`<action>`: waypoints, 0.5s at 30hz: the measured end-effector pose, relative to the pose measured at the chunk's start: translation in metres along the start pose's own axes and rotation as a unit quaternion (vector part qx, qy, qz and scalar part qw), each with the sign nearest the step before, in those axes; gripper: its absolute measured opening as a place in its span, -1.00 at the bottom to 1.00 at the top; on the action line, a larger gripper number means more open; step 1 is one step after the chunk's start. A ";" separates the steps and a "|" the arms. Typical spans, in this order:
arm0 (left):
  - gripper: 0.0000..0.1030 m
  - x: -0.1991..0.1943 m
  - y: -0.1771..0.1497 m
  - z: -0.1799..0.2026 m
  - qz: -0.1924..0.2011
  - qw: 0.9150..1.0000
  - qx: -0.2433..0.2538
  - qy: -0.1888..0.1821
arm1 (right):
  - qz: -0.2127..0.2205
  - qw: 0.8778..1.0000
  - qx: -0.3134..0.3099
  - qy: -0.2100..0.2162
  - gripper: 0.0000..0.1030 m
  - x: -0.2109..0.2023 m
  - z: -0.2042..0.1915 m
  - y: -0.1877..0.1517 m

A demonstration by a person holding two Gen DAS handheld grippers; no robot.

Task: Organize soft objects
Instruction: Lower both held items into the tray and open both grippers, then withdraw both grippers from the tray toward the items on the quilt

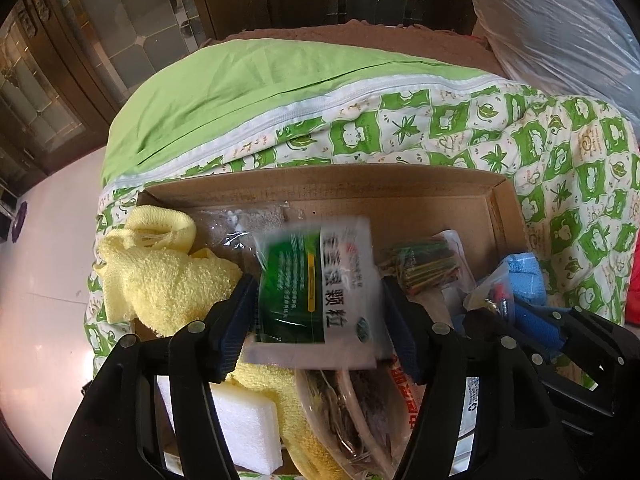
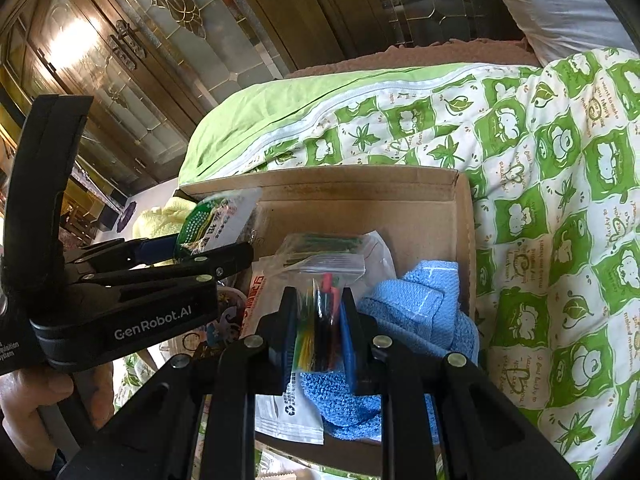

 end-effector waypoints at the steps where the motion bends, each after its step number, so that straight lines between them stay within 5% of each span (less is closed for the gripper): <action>1: 0.31 0.000 0.001 0.000 0.001 1.000 -0.001 0.000 | 0.002 1.000 -0.004 -0.004 -0.58 0.000 0.000 0.001; 5: 0.53 -0.005 0.002 -0.002 0.010 1.000 -0.004 0.000 | 0.017 0.999 -0.025 -0.023 -0.06 -0.005 -0.004 0.004; 15: 0.53 -0.028 -0.004 -0.001 0.028 1.000 -0.001 -0.001 | 0.052 0.997 -0.038 -0.032 0.18 -0.027 -0.009 0.000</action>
Point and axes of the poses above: each gripper's, at about its wrist camera, not at the fingertips, and x roughly the way its jaws point, z to its right, y to its top, the point moved 7 cm from there along x, roughly the way its jaws point, and after that the axes turned 13 degrees about y, right-handed, at the moved point
